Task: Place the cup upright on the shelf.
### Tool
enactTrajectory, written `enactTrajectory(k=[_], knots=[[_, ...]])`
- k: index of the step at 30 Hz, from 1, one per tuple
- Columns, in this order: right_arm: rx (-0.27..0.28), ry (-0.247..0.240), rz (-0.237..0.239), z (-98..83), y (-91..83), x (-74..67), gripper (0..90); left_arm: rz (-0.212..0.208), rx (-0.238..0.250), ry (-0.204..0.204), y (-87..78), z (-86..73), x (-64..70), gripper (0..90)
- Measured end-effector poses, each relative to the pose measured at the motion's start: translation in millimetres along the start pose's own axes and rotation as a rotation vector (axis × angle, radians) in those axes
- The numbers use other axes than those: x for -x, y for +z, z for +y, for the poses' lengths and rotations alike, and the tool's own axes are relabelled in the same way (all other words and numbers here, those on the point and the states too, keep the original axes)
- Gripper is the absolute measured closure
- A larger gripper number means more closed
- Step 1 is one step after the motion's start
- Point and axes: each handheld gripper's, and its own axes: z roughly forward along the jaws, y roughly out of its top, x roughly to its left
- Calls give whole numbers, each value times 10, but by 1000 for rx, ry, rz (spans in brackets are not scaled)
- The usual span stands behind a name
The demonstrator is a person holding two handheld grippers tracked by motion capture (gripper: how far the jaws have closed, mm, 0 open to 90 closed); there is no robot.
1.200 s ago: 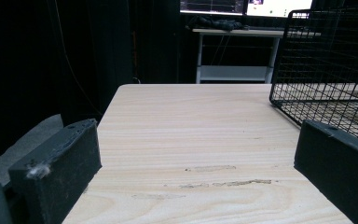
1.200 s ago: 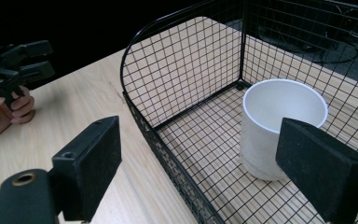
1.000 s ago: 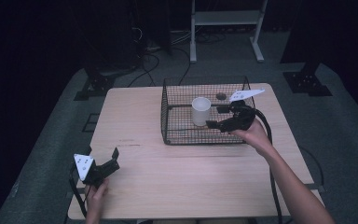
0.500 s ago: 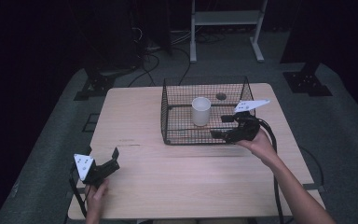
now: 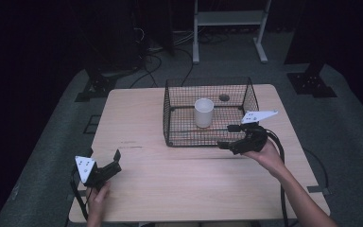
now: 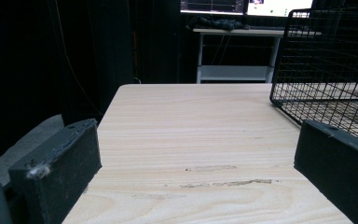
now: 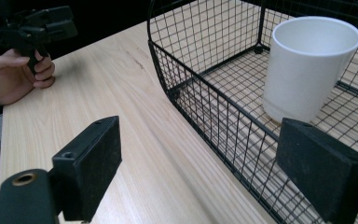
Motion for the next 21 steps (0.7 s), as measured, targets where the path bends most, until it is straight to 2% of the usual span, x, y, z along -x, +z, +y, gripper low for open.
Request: enactTrajectory(k=[14,21], knots=[[-9,32,-21,-270,-81,52,134,2,1,1,0,0,4,0],[-11,27,-41,-364,-133,43,134,1,3,1,1,-1,5,0]])
